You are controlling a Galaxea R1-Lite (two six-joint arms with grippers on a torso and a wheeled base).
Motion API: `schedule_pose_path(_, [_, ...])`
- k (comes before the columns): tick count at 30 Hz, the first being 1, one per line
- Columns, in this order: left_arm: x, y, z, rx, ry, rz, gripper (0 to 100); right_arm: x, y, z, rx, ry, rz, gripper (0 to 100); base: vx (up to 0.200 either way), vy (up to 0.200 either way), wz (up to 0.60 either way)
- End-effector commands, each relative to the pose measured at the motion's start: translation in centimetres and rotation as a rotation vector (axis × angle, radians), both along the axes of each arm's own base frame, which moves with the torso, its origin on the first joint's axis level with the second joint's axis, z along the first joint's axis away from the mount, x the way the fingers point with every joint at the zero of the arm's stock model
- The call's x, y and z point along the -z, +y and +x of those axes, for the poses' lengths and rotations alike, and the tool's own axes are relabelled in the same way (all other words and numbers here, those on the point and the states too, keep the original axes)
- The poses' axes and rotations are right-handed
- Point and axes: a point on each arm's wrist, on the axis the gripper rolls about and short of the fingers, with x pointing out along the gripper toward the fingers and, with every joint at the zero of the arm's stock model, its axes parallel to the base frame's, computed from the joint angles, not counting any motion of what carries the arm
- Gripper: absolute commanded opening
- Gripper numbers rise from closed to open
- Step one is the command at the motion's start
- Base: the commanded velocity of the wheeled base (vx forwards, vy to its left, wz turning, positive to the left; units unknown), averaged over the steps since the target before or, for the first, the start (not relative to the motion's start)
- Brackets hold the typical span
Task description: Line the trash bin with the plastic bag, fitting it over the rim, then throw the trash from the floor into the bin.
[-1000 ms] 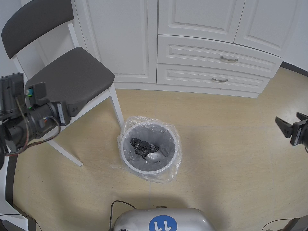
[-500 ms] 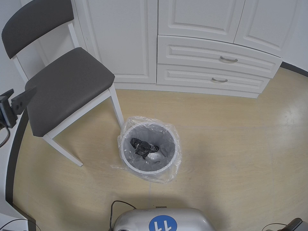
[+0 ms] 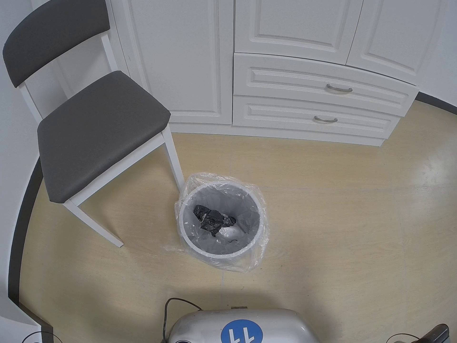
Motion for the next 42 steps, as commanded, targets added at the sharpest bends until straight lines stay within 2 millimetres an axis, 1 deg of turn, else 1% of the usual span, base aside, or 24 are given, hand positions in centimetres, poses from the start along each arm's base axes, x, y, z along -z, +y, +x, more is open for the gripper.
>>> schedule_pose_path(1, [1.6,0.2,-4.4,-0.049,-0.111,0.007,100,2.6,-0.1,-1.1,-0.039,-0.052,0.050,100,0.000,0.000,0.00])
schedule_pose_path(4, [2.5,0.1,-5.2,-0.071,-0.112,0.015,100,2.9,-0.1,-0.9,-0.029,-0.043,0.060,100,0.000,0.000,0.00])
schedule_pose_path(8, [4.3,0.1,-5.6,-0.077,-0.106,0.017,100,3.2,0.0,-0.6,-0.039,-0.030,0.057,100,0.000,0.000,0.00])
schedule_pose_path(9, [4.3,0.1,-5.6,-0.077,-0.106,0.017,100,3.2,0.0,-0.6,-0.039,-0.030,0.057,100,0.000,0.000,0.00])
schedule_pose_path(10, [5.4,0.1,-5.9,-0.079,-0.109,0.017,100,3.5,0.0,-0.3,-0.042,-0.018,0.056,100,0.000,0.000,0.00])
schedule_pose_path(12, [6.7,0.0,-6.0,-0.092,-0.109,0.017,100,3.9,0.0,0.1,-0.041,-0.012,0.056,100,0.000,0.000,0.00])
schedule_pose_path(13, [6.8,0.0,-6.1,-0.094,-0.110,0.017,100,4.0,0.0,0.1,-0.041,-0.010,0.056,100,0.000,0.000,0.00])
schedule_pose_path(14, [8.2,-0.2,-6.2,-0.108,-0.112,0.021,100,4.4,0.0,0.6,-0.044,-0.021,0.057,100,0.000,0.000,0.00])
schedule_pose_path(16, [9.5,-0.2,-6.1,-0.103,-0.108,0.025,100,5.1,0.0,1.2,-0.043,-0.033,0.055,100,0.000,0.000,0.00])
schedule_pose_path(18, [10.6,-0.2,-5.4,-0.091,-0.077,0.026,100,6.1,0.0,2.1,-0.043,-0.040,0.052,100,0.000,0.000,0.00])
schedule_pose_path(20, [11.4,-0.2,-4.8,-0.087,-0.059,0.024,100,6.8,0.0,2.6,-0.043,-0.048,0.052,100,0.000,0.000,0.00])
schedule_pose_path(23, [13.6,-0.2,-3.3,-0.084,-0.027,0.021,100,8.3,0.0,3.5,-0.043,-0.049,0.052,100,0.000,0.000,0.00])
schedule_pose_path(25, [15.6,-0.2,-2.1,-0.087,-0.011,0.026,100,9.2,0.0,3.9,-0.042,-0.035,0.051,100,0.000,0.000,0.00])
schedule_pose_path(27, [16.5,-0.2,-1.7,-0.088,-0.011,0.026,100,9.5,0.0,4.1,-0.042,-0.029,0.051,100,0.000,0.000,0.00])
schedule_pose_path(28, [17.1,-0.2,-1.4,-0.092,0.005,0.014,100,10.0,0.0,4.3,-0.041,-0.019,0.051,100,0.000,0.000,0.00])
schedule_pose_path(31, [17.7,-0.2,-1.4,-0.089,0.064,0.007,100,10.2,0.0,4.4,-0.041,0.001,0.056,100,0.000,0.000,0.00])
schedule_pose_path(32, [18.7,-0.2,-1.3,-0.095,0.151,0.006,100,10.4,0.0,4.4,-0.041,0.023,0.059,100,0.000,0.000,0.00])
schedule_pose_path(33, [18.9,-0.2,-1.3,-0.091,0.181,0.013,100,10.6,0.0,4.5,-0.041,0.038,0.061,100,0.000,0.000,0.00])
schedule_pose_path(39, [18.8,-0.2,-1.3,-0.076,0.176,-0.041,100,12.0,0.0,4.8,-0.031,0.176,0.075,100,0.000,0.000,0.00])
schedule_pose_path(40, [18.8,-0.2,-1.3,-0.076,0.176,-0.041,100,12.0,0.0,4.8,-0.031,0.176,0.075,100,0.000,0.000,0.00])
schedule_pose_path(42, [18.8,-0.2,-1.3,-0.072,0.172,-0.076,100,12.8,-0.1,4.9,-0.026,0.254,0.078,100,0.000,0.000,0.00])
